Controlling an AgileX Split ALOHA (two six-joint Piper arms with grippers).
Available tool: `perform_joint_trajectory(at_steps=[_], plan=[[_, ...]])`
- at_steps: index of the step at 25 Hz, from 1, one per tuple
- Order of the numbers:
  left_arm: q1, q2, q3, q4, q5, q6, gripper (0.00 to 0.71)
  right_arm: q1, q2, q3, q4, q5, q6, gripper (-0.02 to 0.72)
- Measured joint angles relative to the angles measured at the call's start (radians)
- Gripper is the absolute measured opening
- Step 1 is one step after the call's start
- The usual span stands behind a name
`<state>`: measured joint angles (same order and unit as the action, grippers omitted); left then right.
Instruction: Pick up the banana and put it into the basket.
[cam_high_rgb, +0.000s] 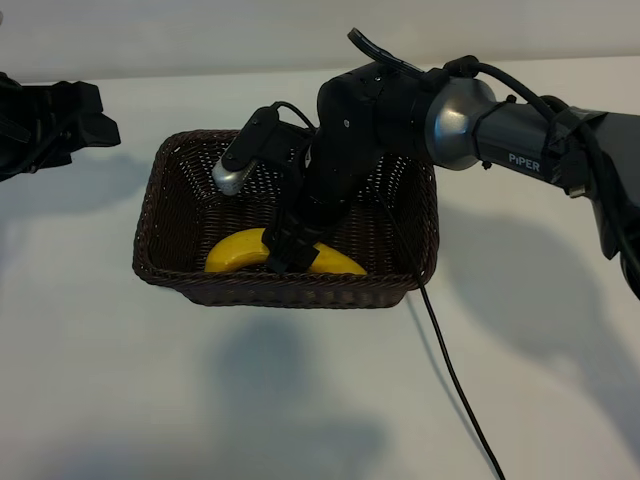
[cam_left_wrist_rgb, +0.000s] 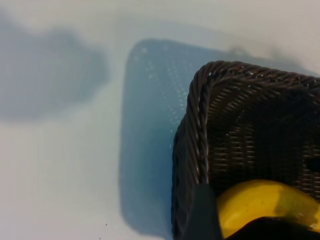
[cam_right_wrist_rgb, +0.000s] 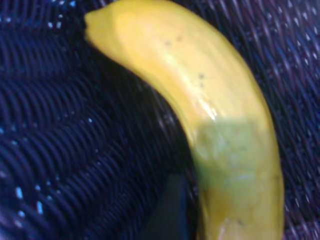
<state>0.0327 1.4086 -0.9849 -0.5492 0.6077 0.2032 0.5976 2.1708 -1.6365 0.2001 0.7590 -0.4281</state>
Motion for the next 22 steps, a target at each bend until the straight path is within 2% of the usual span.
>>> perform_joint_trajectory(at_steps=[2,5,10,15,18,22], plan=[[0.0,0.0,0.0,0.0,-0.002,0.0,0.588,0.0,-0.003,-0.014,-0.023,0.022,0.033,0.677],[0.0,0.0,0.0,0.0,-0.007,0.0,0.588,0.0,-0.012,-0.069,-0.067,0.102,0.091,0.664],[0.0,0.0,0.0,0.0,-0.018,0.003,0.588,0.0,-0.023,-0.222,-0.14,0.26,0.187,0.634],[0.0,0.0,0.0,0.0,-0.021,0.004,0.588,-0.004,-0.023,-0.364,-0.235,0.428,0.31,0.608],[0.0,0.0,0.0,0.0,-0.023,0.005,0.588,-0.029,-0.027,-0.422,-0.248,0.454,0.333,0.6],[0.0,0.0,0.0,0.0,-0.025,0.016,0.588,-0.088,-0.059,-0.437,-0.2,0.46,0.34,0.598]])
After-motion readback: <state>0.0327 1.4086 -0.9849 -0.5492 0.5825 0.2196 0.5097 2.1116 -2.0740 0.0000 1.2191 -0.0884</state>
